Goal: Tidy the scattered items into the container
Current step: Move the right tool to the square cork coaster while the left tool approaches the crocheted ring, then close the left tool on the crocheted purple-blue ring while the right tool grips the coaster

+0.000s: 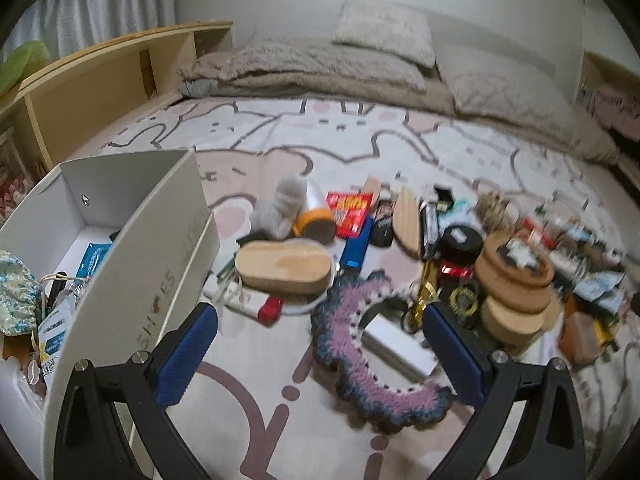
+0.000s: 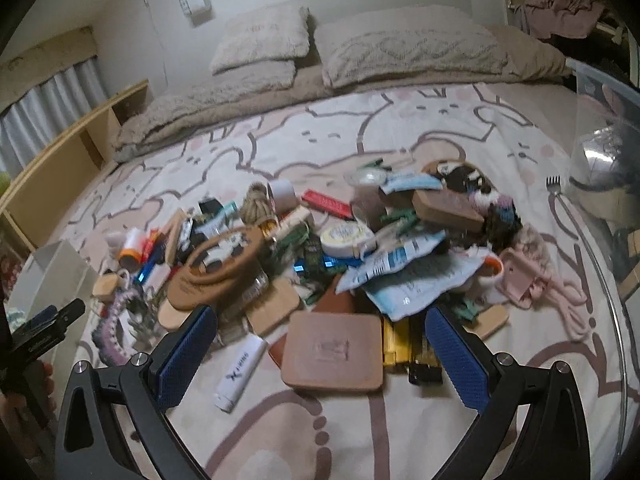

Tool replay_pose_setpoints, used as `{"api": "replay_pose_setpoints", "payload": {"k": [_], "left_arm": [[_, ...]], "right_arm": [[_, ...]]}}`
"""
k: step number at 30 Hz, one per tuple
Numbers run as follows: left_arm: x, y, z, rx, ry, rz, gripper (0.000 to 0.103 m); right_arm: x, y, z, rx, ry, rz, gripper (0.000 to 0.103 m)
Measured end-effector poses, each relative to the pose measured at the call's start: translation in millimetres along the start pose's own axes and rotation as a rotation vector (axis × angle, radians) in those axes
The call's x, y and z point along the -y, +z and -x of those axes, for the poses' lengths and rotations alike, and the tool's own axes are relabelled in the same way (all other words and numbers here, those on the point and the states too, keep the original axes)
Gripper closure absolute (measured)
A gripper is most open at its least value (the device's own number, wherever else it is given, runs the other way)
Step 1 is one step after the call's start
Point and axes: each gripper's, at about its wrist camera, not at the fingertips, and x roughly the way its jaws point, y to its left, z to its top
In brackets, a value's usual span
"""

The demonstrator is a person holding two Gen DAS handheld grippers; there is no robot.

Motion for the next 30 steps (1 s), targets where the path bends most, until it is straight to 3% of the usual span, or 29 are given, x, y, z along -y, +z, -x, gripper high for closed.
{"api": "replay_pose_setpoints", "payload": {"k": [11, 21, 30], "left_arm": [[12, -20, -35, -0.139, 0.081, -0.096, 0.0], [15, -34, -54, -0.201, 0.139, -0.152, 0.0], [3, -40, -55, -0.211, 0.096, -0.099, 0.0]], "right_arm": [[6, -19, -32, -0.146, 0.026, -0.045, 0.0], [5, -29, -49, -0.22, 0.047, -0.043, 0.0], [1, -37, -61, -0.255, 0.033, -0.037, 0.0]]}}
